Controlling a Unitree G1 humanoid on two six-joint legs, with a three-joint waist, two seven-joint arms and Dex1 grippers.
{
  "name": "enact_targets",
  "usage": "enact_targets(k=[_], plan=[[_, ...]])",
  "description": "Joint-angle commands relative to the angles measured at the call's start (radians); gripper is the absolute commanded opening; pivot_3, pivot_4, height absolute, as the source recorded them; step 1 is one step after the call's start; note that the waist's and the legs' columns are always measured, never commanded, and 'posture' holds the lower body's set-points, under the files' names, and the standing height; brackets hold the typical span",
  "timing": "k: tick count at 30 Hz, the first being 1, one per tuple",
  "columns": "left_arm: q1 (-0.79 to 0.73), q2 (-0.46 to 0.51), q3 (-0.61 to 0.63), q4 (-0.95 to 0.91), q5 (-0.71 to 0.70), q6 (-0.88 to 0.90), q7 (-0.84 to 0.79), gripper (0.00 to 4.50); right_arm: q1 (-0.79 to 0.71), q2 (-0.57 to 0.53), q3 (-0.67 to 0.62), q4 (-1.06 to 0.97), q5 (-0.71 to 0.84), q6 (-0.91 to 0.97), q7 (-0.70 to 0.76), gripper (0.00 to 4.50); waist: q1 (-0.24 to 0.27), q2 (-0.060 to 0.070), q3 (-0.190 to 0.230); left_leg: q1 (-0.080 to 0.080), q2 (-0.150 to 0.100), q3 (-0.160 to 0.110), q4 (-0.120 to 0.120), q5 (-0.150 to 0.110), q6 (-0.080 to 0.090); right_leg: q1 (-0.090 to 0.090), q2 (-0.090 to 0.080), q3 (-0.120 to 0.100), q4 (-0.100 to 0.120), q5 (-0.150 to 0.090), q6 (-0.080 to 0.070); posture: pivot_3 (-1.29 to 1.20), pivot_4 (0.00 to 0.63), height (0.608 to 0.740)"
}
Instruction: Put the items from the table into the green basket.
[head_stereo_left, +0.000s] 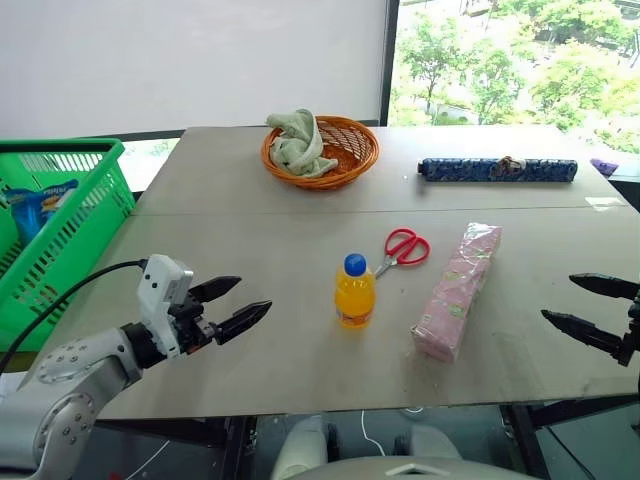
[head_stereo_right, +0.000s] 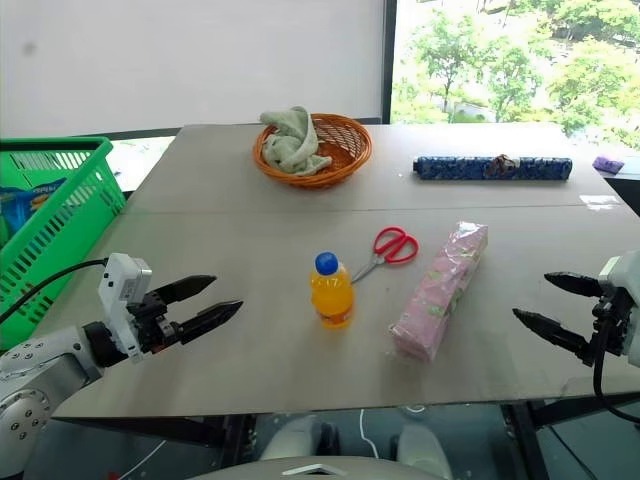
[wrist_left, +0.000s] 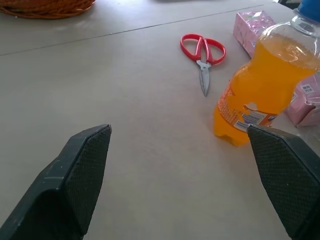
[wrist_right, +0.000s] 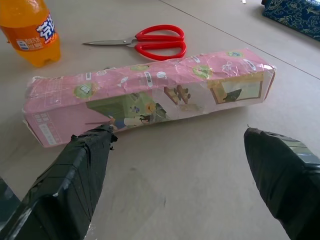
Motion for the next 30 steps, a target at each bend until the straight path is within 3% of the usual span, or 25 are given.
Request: enact_targets(k=[1, 9, 16, 21, 30], plan=[[-0.057, -0.002, -0.013, -0.017, -0.013, -0.014, -0.003, 4.47, 0.003, 0.015, -0.020, -0.021, -0.011, -0.074, -0.008, 4.50, 0.000, 0.000, 0.000, 0.000, 0.000, 0.000, 0.000, 0.000, 0.000, 0.000, 0.000, 0.000, 0.000, 0.000, 0.000, -0.08, 0.000, 0.740], [-0.142, -0.033, -0.074, -0.078, -0.071, -0.023, -0.043, 4.47, -0.078, 0.075, 0.071, -0.122, 0.031, -0.099, -0.100, 4.50, -0.005, 0.002, -0.002, -0.002, 0.000, 0.001, 0.000, 0.002, 0.004, -0.001, 0.001, 0.000, 0.000, 0.001, 0.003, -0.09, 0.000, 0.740], [-0.128, 0.006, -0.174, -0.098, 0.013, -0.081, -0.149, 4.47, -0.153, 0.031, 0.084, -0.260, 0.238, -0.050, -0.050, 4.50, -0.014, 0.002, -0.002, -0.001, 0.000, 0.000, 0.000, 0.001, 0.003, 0.000, 0.002, 0.000, 0.001, 0.002, 0.004, -0.11, 0.000, 0.740], [-0.138, 0.024, -0.271, -0.073, 0.103, -0.152, -0.232, 4.47, -0.123, -0.033, 0.158, -0.347, 0.213, -0.057, -0.023, 4.50, -0.013, 0.000, -0.003, -0.001, 0.000, 0.000, 0.000, 0.001, 0.002, 0.000, 0.001, 0.000, 0.000, 0.001, 0.003, -0.13, 0.006, 0.740], [-0.247, -0.042, -0.411, 0.058, 0.238, -0.255, -0.248, 4.47, -0.102, -0.076, 0.154, -0.403, 0.244, -0.042, -0.031, 4.50, -0.015, 0.000, -0.002, -0.001, 0.000, 0.000, 0.000, 0.001, 0.003, 0.000, 0.001, 0.000, 0.000, 0.001, 0.003, -0.16, 0.025, 0.740]])
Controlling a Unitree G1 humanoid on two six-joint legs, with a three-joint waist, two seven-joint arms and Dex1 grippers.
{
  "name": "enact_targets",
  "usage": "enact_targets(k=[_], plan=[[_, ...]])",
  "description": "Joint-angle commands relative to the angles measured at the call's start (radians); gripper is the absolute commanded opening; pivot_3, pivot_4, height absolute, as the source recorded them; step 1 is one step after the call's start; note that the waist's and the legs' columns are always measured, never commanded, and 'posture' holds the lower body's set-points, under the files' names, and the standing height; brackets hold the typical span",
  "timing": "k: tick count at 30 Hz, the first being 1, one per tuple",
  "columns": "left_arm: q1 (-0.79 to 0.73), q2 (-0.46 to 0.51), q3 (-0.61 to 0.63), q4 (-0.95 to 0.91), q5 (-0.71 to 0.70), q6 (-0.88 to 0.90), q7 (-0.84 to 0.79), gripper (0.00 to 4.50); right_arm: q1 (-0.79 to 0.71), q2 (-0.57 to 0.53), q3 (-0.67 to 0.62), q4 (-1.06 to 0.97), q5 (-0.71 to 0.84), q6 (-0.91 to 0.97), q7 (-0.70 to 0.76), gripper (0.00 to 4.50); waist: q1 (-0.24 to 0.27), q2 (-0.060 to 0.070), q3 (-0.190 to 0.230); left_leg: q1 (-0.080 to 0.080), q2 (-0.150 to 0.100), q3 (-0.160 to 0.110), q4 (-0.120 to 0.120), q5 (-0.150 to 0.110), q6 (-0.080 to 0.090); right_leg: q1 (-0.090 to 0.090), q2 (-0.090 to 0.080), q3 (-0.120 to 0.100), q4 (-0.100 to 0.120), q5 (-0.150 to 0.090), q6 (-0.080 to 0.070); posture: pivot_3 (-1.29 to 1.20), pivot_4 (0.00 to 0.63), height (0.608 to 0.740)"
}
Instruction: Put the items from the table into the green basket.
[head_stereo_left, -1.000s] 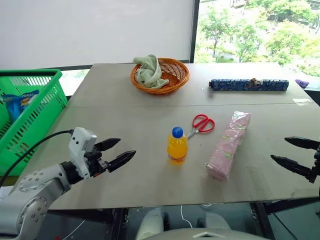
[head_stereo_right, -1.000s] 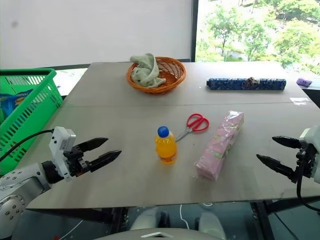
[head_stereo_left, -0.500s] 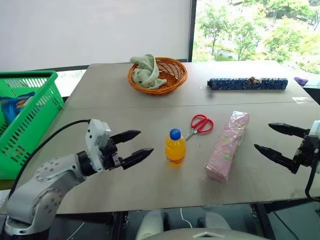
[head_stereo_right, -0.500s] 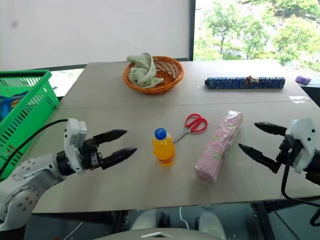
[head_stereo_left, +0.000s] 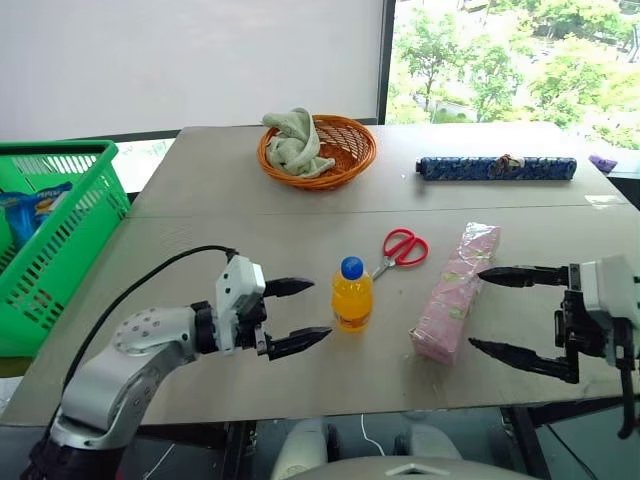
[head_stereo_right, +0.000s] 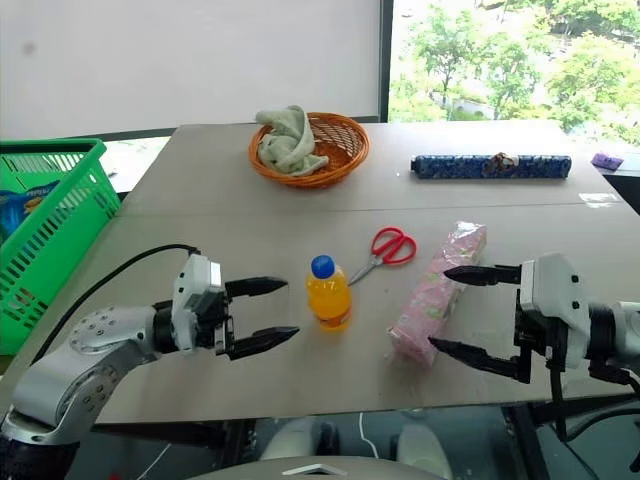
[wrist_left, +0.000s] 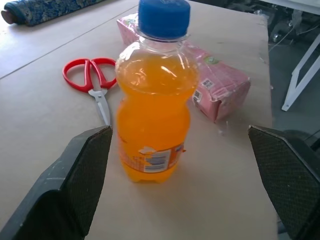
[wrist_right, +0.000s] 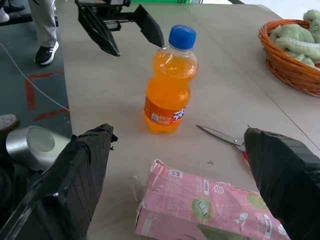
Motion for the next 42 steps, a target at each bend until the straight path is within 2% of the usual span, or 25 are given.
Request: enact_targets(k=[1, 11, 16, 18, 21, 25, 28, 31, 34, 36, 38, 39, 41, 42], plan=[[-0.047, -0.046, -0.069, 0.054, 0.070, -0.082, -0.009, 4.47, 0.003, -0.010, -0.009, -0.028, 0.007, -0.009, -0.007, 4.50, 0.000, 0.000, 0.000, 0.000, 0.000, 0.000, 0.000, 0.000, 0.001, 0.000, 0.000, 0.000, 0.000, 0.000, 0.000, -0.17, 0.024, 0.740], [-0.236, -0.274, -0.261, 0.321, 0.225, -0.193, 0.014, 4.47, 0.012, 0.006, 0.006, -0.071, 0.014, -0.003, -0.069, 4.50, -0.002, -0.001, 0.000, -0.001, 0.000, 0.000, 0.001, 0.000, 0.001, 0.001, 0.000, 0.000, 0.000, 0.000, 0.000, -0.22, 0.011, 0.740], [-0.237, -0.288, -0.269, 0.374, 0.256, -0.240, -0.010, 3.03, -0.002, 0.009, 0.028, -0.086, 0.029, 0.004, -0.109, 4.50, -0.030, 0.000, -0.002, -0.001, 0.000, 0.000, 0.002, 0.000, 0.002, 0.001, 0.001, 0.000, 0.002, 0.000, 0.001, -0.23, 0.006, 0.740], [-0.231, -0.286, -0.249, 0.379, 0.247, -0.247, -0.013, 3.03, -0.011, 0.008, 0.041, -0.089, 0.030, 0.002, -0.119, 4.50, -0.033, 0.000, -0.002, 0.000, 0.000, 0.000, 0.002, 0.000, 0.002, 0.001, 0.001, 0.000, 0.002, 0.000, 0.001, -0.22, 0.003, 0.740], [-0.209, -0.279, -0.173, 0.350, 0.193, -0.213, 0.020, 3.03, -0.053, 0.002, 0.090, -0.080, 0.018, 0.004, -0.144, 4.50, -0.040, 0.000, -0.002, 0.000, 0.000, -0.001, 0.003, 0.000, 0.002, 0.001, 0.001, 0.000, 0.002, 0.000, 0.001, -0.21, 0.002, 0.740], [-0.171, -0.260, 0.018, 0.254, 0.064, -0.087, 0.147, 3.03, -0.229, 0.025, 0.256, -0.042, -0.045, 0.035, -0.238, 4.50, -0.061, -0.001, -0.002, 0.000, 0.001, -0.001, 0.003, 0.000, 0.002, 0.000, 0.001, 0.000, 0.004, 0.000, 0.001, -0.14, 0.000, 0.740], [-0.160, -0.262, 0.218, 0.182, -0.005, 0.022, 0.356, 3.03, -0.478, 0.141, 0.472, 0.042, -0.101, 0.099, -0.315, 4.50, -0.054, -0.003, -0.001, 0.000, 0.001, -0.004, 0.004, 0.001, 0.001, 0.000, 0.002, -0.001, 0.004, 0.000, 0.001, -0.04, 0.000, 0.740], [-0.219, -0.271, 0.374, 0.164, -0.038, 0.110, 0.576, 3.03, -0.661, 0.246, 0.603, 0.130, -0.136, 0.169, -0.356, 4.50, -0.034, -0.005, 0.000, -0.001, 0.000, -0.005, 0.003, 0.001, 0.001, 0.000, 0.002, -0.001, 0.004, 0.000, 0.001, 0.03, 0.000, 0.740], [-0.363, -0.223, 0.539, 0.185, -0.033, 0.130, 0.783, 3.03, -0.874, 0.400, 0.707, 0.285, -0.207, 0.196, -0.404, 4.50, 0.002, -0.015, 0.005, -0.002, 0.000, -0.008, 0.005, 0.001, 0.000, -0.001, 0.003, -0.003, 0.006, 0.001, 0.001, 0.09, 0.000, 0.740], [-0.543, -0.146, 0.664, 0.275, 0.002, 0.143, 0.975, 3.03, -1.024, 0.513, 0.731, 0.400, -0.214, 0.198, -0.406, 4.50, 0.023, -0.020, 0.003, -0.004, -0.001, -0.010, 0.005, 0.004, -0.005, -0.001, 0.003, -0.005, 0.006, 0.001, 0.001, 0.14, 0.000, 0.740], [-0.638, 0.026, 0.694, 0.410, 0.105, 0.093, 0.998, 3.03, -1.213, 0.655, 0.718, 0.546, -0.188, 0.191, -0.400, 4.50, 0.042, -0.026, 0.005, -0.006, -0.001, -0.011, 0.005, 0.004, -0.005, -0.002, 0.003, -0.006, 0.004, 0.001, 0.001, 0.18, 0.000, 0.740], [-0.649, 0.089, 0.681, 0.468, 0.146, 0.078, 0.982, 3.03, -1.269, 0.687, 0.719, 0.584, -0.184, 0.191, -0.379, 4.50, 0.040, -0.028, 0.005, -0.009, -0.002, -0.010, 0.005, 0.004, -0.005, -0.006, 0.004, -0.005, 0.006, 0.001, 0.001, 0.19, 0.000, 0.740], [-0.637, 0.166, 0.638, 0.557, 0.219, 0.017, 0.942, 3.03, -1.316, 0.715, 0.718, 0.616, -0.176, 0.187, -0.323, 4.50, 0.055, -0.028, 0.002, -0.019, -0.003, -0.009, 0.003, 0.006, -0.007, -0.018, 0.006, -0.004, 0.009, 0.001, 0.001, 0.19, 0.000, 0.740], [-0.638, 0.190, 0.626, 0.612, 0.241, -0.028, 0.915, 3.03, -1.327, 0.725, 0.719, 0.628, -0.167, 0.181, -0.291, 4.50, 0.067, -0.029, -0.002, -0.018, -0.005, -0.009, 0.002, 0.006, -0.008, -0.018, 0.006, -0.004, 0.008, 0.001, 0.002, 0.20, 0.000, 0.740]])
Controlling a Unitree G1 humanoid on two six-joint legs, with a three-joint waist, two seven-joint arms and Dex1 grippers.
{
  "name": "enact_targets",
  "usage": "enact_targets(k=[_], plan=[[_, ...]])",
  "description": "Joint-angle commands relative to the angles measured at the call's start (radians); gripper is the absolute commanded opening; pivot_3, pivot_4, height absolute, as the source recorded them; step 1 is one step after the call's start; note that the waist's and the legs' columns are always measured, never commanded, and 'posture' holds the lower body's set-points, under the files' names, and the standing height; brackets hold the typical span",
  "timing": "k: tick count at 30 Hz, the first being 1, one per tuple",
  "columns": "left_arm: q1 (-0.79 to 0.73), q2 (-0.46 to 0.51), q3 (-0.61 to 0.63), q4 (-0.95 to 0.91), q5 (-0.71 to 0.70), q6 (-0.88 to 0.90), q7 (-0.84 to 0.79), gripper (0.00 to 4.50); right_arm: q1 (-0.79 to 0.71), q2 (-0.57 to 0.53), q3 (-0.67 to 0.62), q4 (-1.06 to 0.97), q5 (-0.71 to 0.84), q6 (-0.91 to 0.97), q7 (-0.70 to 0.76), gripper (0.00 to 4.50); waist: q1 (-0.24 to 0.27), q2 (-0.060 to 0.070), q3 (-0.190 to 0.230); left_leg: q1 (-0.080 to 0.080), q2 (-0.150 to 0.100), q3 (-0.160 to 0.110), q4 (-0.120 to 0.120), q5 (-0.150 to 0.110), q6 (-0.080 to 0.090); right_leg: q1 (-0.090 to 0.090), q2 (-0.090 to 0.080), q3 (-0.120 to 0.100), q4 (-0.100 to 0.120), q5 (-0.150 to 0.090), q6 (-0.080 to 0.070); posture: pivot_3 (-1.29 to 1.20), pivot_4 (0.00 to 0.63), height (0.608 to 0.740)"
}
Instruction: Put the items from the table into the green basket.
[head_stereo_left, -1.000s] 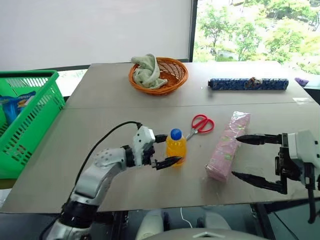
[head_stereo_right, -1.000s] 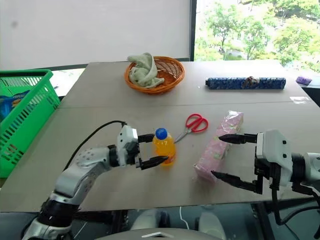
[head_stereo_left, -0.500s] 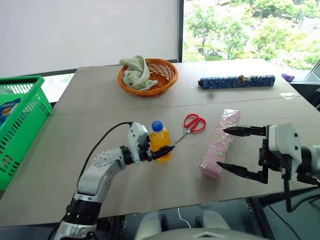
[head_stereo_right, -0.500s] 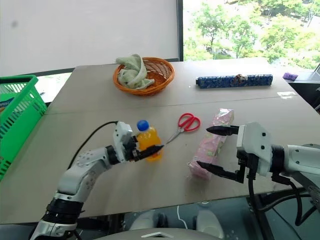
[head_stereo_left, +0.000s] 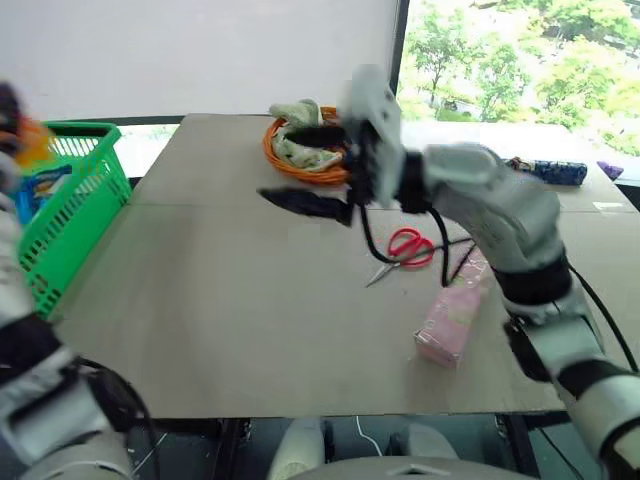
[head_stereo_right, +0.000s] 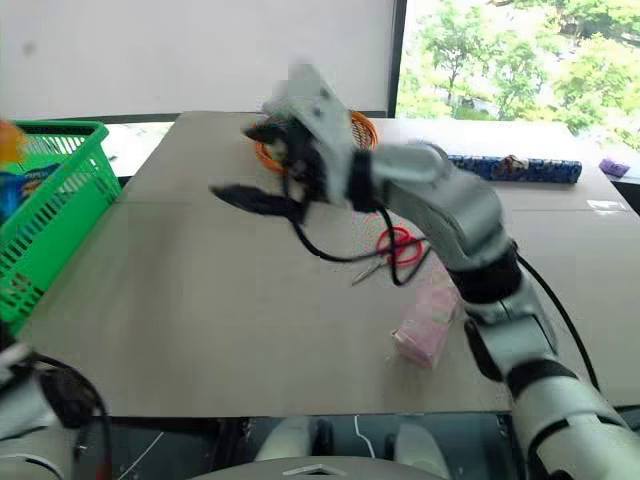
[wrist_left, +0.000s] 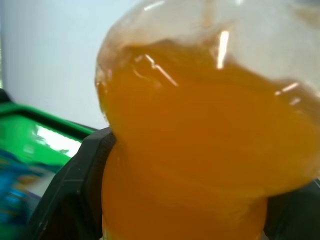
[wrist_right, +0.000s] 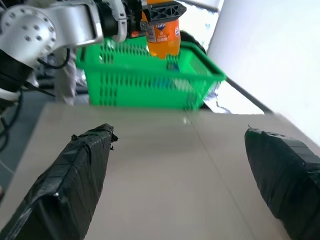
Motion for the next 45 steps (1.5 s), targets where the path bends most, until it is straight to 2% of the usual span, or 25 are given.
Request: enact_targets(k=[1, 5, 8, 9, 10, 13, 17, 26, 29, 34, 37, 39, 40, 42, 45], plan=[[0.008, 0.078, -0.038, 0.159, 0.107, -0.149, -0.075, 3.03, -0.032, 0.021, -0.019, 0.036, 0.037, -0.021, 0.107, 4.50, 0.031, -0.002, -0.007, 0.001, -0.002, -0.002, -0.001, -0.001, -0.001, 0.001, -0.002, 0.000, 0.000, 0.000, 0.000, 0.20, 0.000, 0.740], [-0.046, 0.178, -0.115, 0.497, 0.226, -0.330, -0.133, 3.03, -0.050, 0.043, 0.017, 0.122, -0.048, -0.098, 0.143, 4.50, 0.068, -0.006, -0.009, -0.003, -0.004, -0.006, -0.003, -0.002, -0.002, 0.001, -0.004, -0.006, -0.005, 0.000, 0.000, 0.19, 0.000, 0.740], [-0.128, 0.221, -0.199, 0.731, 0.256, -0.468, -0.293, 3.03, -0.045, 0.058, 0.013, 0.137, -0.074, -0.135, 0.150, 4.50, 0.070, -0.014, -0.011, -0.003, -0.003, -0.006, -0.003, -0.002, -0.009, 0.001, -0.004, -0.010, -0.004, 0.000, 0.000, 0.19, 0.000, 0.740], [-0.155, 0.229, -0.213, 0.793, 0.259, -0.499, -0.333, 4.07, -0.041, 0.063, 0.010, 0.136, -0.078, -0.142, 0.151, 4.50, 0.069, -0.016, -0.012, -0.003, -0.002, -0.006, -0.003, -0.001, -0.010, 0.001, -0.004, -0.011, -0.004, 0.000, 0.000, 0.18, 0.000, 0.740], [-0.193, 0.240, -0.219, 0.876, 0.261, -0.511, -0.352, 4.45, -0.037, 0.066, 0.007, 0.133, -0.084, -0.143, 0.145, 4.50, 0.068, -0.018, -0.013, -0.003, -0.002, -0.006, -0.002, 0.000, -0.011, 0.001, -0.004, -0.012, -0.003, 0.000, 0.000, 0.17, 0.000, 0.740], [-0.271, 0.261, -0.238, 1.034, 0.265, -0.556, -0.426, 4.49, -0.028, 0.076, -0.002, 0.122, -0.098, -0.135, 0.119, 4.50, 0.057, -0.021, -0.015, -0.002, -0.001, -0.006, -0.001, 0.000, -0.011, 0.001, -0.005, -0.012, 0.000, 0.000, -0.001, 0.16, 0.000, 0.740], [-0.304, 0.251, -0.246, 1.073, 0.254, -0.619, -0.494, 4.49, -0.016, 0.088, -0.013, 0.111, -0.120, -0.116, 0.064, 4.50, 0.051, -0.021, -0.015, -0.001, -0.001, -0.005, -0.001, 0.000, -0.011, -0.002, -0.007, -0.012, 0.005, 0.000, -0.001, 0.17, 0.000, 0.740], [-0.259, 0.177, -0.243, 0.921, 0.193, -0.596, -0.603, 4.49, 0.000, 0.105, -0.026, 0.111, -0.146, -0.117, -0.005, 4.50, 0.037, -0.021, -0.015, -0.003, 0.003, -0.003, -0.001, 0.002, -0.009, -0.008, -0.007, -0.011, 0.012, 0.000, -0.002, 0.17, 0.000, 0.740], [-0.215, 0.120, -0.258, 0.777, 0.152, -0.516, -0.655, 4.49, 0.006, 0.101, -0.035, 0.114, -0.160, -0.122, -0.030, 4.50, 0.033, -0.021, -0.015, -0.002, 0.003, -0.002, 0.000, 0.002, -0.009, -0.008, -0.007, -0.009, 0.012, 0.000, -0.002, 0.17, 0.000, 0.740], [-0.104, -0.018, -0.299, 0.390, 0.039, -0.266, -0.648, 4.49, 0.039, 0.063, -0.069, 0.074, -0.166, -0.102, -0.055, 4.50, 0.026, -0.021, -0.015, -0.002, 0.003, -0.002, 0.000, 0.003, -0.008, -0.007, -0.008, -0.008, 0.012, 0.000, -0.002, 0.13, 0.000, 0.740], [-0.021, -0.166, -0.492, -0.012, -0.071, 0.125, -0.544, 4.49, 0.162, -0.077, -0.151, -0.086, -0.142, 0.013, -0.080, 4.50, 0.030, -0.021, -0.016, -0.004, 0.002, -0.004, 0.001, 0.003, -0.007, -0.005, -0.009, -0.007, 0.011, 0.000, -0.001, 0.06, 0.000, 0.740], [-0.043, -0.245, -0.574, -0.158, -0.165, 0.386, -0.478, 4.49, 0.259, -0.197, -0.188, -0.202, -0.133, 0.092, -0.073, 4.50, 0.031, -0.022, -0.016, -0.006, -0.001, -0.010, 0.005, 0.002, -0.005, -0.003, -0.010, -0.004, 0.011, 0.000, -0.001, 0.01, 0.000, 0.740], [-0.066, -0.272, -0.628, -0.190, -0.183, 0.454, -0.485, 4.49, 0.324, -0.279, -0.215, -0.270, -0.118, 0.141, -0.054, 4.50, 0.020, -0.021, -0.015, -0.006, -0.002, -0.011, 0.007, 0.001, -0.004, -0.002, -0.009, -0.002, 0.011, 0.000, -0.001, -0.04, 0.001, 0.740], [-0.115, -0.339, -0.695, -0.185, -0.218, 0.553, -0.488, 4.49, 0.440, -0.412, -0.275, -0.377, -0.088, 0.216, -0.009, 4.50, -0.018, -0.011, -0.009, -0.007, -0.001, -0.007, 0.011, 0.000, -0.003, -0.003, -0.007, 0.005, 0.011, 0.000, -0.001, -0.10, 0.016, 0.740], [-0.193, -0.422, -0.812, -0.118, -0.165, 0.592, -0.479, 4.49, 0.585, -0.556, -0.377, -0.483, -0.033, 0.307, 0.011, 4.50, -0.038, 0.007, 0.002, -0.003, 0.000, -0.007, 0.012, 0.000, -0.002, 0.002, -0.005, 0.005, 0.010, -0.001, 0.000, -0.16, 0.034, 0.740]])
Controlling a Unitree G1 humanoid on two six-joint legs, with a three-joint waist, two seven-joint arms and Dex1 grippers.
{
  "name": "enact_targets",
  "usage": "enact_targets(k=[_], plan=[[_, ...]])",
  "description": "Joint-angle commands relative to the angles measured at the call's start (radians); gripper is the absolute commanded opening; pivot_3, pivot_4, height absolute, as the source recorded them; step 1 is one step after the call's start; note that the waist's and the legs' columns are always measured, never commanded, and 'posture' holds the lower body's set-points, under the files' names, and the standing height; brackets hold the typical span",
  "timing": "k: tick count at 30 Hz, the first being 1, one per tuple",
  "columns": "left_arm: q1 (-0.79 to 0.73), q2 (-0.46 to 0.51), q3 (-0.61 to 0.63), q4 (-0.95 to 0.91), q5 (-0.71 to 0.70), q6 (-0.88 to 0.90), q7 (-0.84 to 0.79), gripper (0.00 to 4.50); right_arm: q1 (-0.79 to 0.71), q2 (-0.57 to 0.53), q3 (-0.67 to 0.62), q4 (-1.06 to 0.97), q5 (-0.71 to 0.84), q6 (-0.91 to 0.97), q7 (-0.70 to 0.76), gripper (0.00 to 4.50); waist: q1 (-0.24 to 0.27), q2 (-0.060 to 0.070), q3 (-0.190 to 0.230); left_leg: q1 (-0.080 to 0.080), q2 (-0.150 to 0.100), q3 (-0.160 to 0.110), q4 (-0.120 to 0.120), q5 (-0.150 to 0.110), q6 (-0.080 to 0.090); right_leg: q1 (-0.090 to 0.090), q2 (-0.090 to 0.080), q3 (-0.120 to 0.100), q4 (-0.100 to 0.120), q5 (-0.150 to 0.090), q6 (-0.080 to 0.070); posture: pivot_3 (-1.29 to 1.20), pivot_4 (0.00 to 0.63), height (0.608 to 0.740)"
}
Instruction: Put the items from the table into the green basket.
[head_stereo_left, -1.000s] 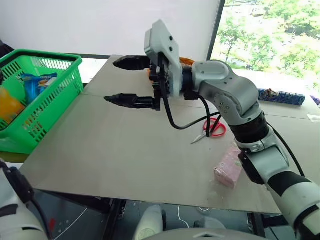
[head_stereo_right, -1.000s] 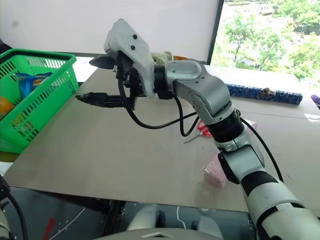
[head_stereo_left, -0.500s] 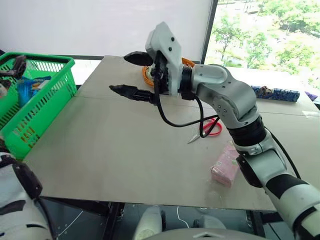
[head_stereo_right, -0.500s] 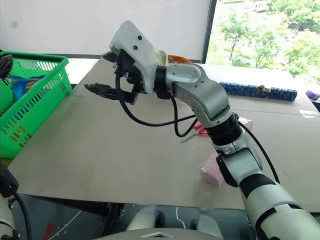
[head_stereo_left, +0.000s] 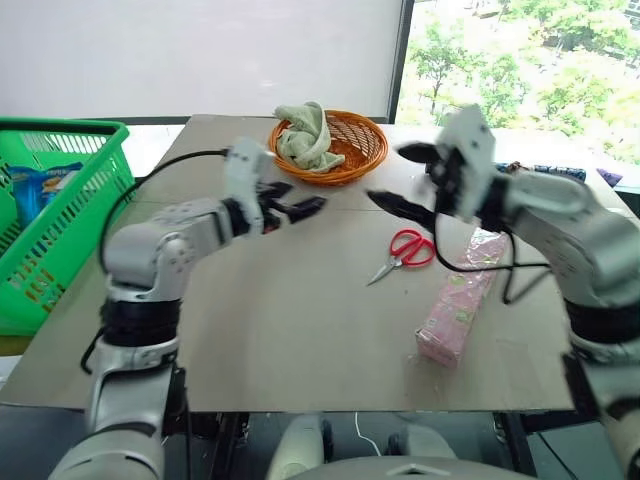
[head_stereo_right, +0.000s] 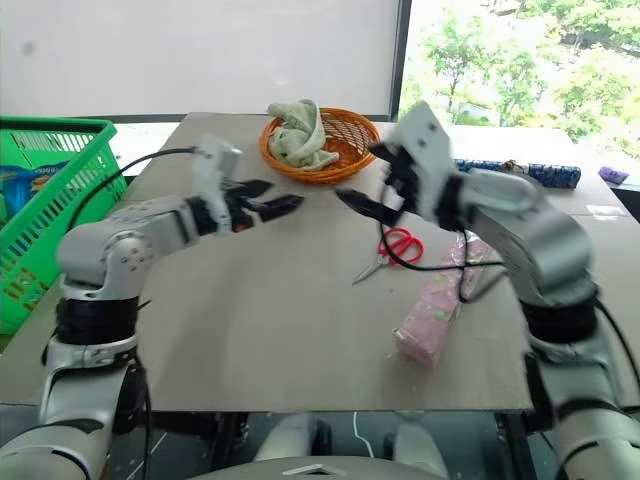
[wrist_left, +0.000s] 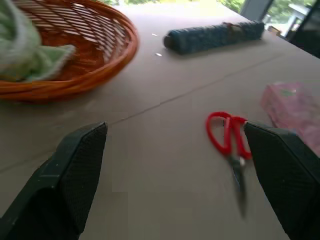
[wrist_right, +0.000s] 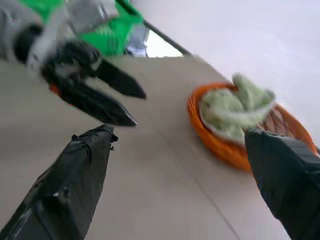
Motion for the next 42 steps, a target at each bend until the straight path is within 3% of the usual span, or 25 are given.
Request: enact_targets(k=[1, 5, 11, 21, 24, 26, 29, 33, 38, 42], plan=[[-0.091, -0.080, -0.103, 0.075, 0.051, 0.052, 0.028, 4.49, 0.090, -0.099, -0.127, -0.140, 0.067, 0.090, 0.023, 4.50, -0.016, 0.010, 0.005, 0.001, 0.000, 0.001, 0.000, 0.000, 0.000, 0.001, 0.000, 0.000, 0.000, 0.000, 0.000, -0.17, 0.039, 0.740], [-0.227, -0.195, -0.281, 0.335, 0.236, 0.003, 0.088, 4.49, 0.221, -0.163, -0.254, -0.204, 0.114, 0.140, 0.014, 4.50, -0.060, 0.016, 0.014, 0.004, 0.002, 0.003, 0.000, -0.002, 0.004, 0.002, 0.005, 0.006, 0.000, 0.000, 0.000, -0.23, 0.063, 0.740], [-0.358, -0.364, -0.398, 0.762, 0.457, -0.222, 0.120, 4.49, 0.342, -0.169, -0.363, -0.287, 0.180, 0.185, -0.018, 4.50, -0.092, 0.020, 0.029, 0.004, 0.003, 0.004, 0.001, -0.003, 0.005, 0.001, 0.007, 0.010, 0.000, 0.000, 0.001, -0.30, 0.072, 0.740], [-0.495, -0.523, -0.363, 1.214, 0.601, -0.477, 0.010, 4.49, 0.487, -0.195, -0.459, -0.312, 0.214, 0.153, -0.029, 4.50, -0.102, 0.019, 0.037, 0.002, 0.001, 0.006, 0.002, -0.005, 0.008, 0.000, 0.004, 0.011, -0.002, -0.002, 0.004, -0.34, 0.072, 0.740], [-0.499, -0.542, -0.340, 1.277, 0.626, -0.516, -0.021, 3.76, 0.486, -0.191, -0.449, -0.310, 0.220, 0.143, -0.044, 4.50, -0.101, 0.020, 0.036, 0.002, 0.001, 0.006, 0.003, -0.005, 0.008, 0.001, 0.004, 0.010, -0.002, -0.002, 0.004, -0.34, 0.071, 0.740], [-0.499, -0.547, -0.330, 1.300, 0.648, -0.530, -0.030, 2.85, 0.488, -0.191, -0.444, -0.311, 0.223, 0.137, -0.053, 4.50, -0.101, 0.019, 0.037, 0.003, 0.001, 0.005, 0.003, -0.005, 0.008, 0.002, 0.002, 0.009, -0.002, -0.002, 0.004, -0.34, 0.075, 0.740], [-0.498, -0.538, -0.293, 1.317, 0.657, -0.543, -0.036, 2.79, 0.492, -0.195, -0.444, -0.314, 0.232, 0.134, -0.060, 4.50, -0.103, 0.020, 0.036, 0.003, 0.000, 0.005, 0.003, -0.006, 0.009, 0.002, 0.001, 0.009, -0.002, -0.002, 0.004, -0.34, 0.078, 0.740], [-0.488, -0.392, -0.173, 1.174, 0.580, -0.471, -0.152, 2.79, 0.474, -0.197, -0.425, -0.318, 0.246, 0.132, -0.069, 4.50, -0.117, 0.021, 0.040, 0.003, 0.001, 0.006, 0.003, -0.006, 0.009, 0.002, 0.001, 0.008, -0.002, -0.002, 0.004, -0.33, 0.081, 0.740], [-0.311, -0.076, -0.096, 0.870, 0.586, -0.446, -0.222, 2.79, 0.415, -0.152, -0.383, -0.341, 0.310, 0.108, -0.089, 4.50, -0.174, 0.023, 0.045, 0.003, 0.003, 0.007, 0.002, -0.003, 0.004, -0.001, 0.004, 0.012, 0.000, -0.002, 0.004, -0.27, 0.062, 0.740], [-0.235, 0.115, -0.099, 0.861, 0.638, -0.546, -0.258, 2.79, 0.341, -0.106, -0.313, -0.347, 0.373, 0.063, -0.083, 4.50, -0.175, 0.023, 0.045, 0.004, 0.003, 0.004, 0.002, -0.003, 0.004, 0.000, 0.006, 0.013, 0.000, -0.002, 0.004, -0.23, 0.047, 0.740]])
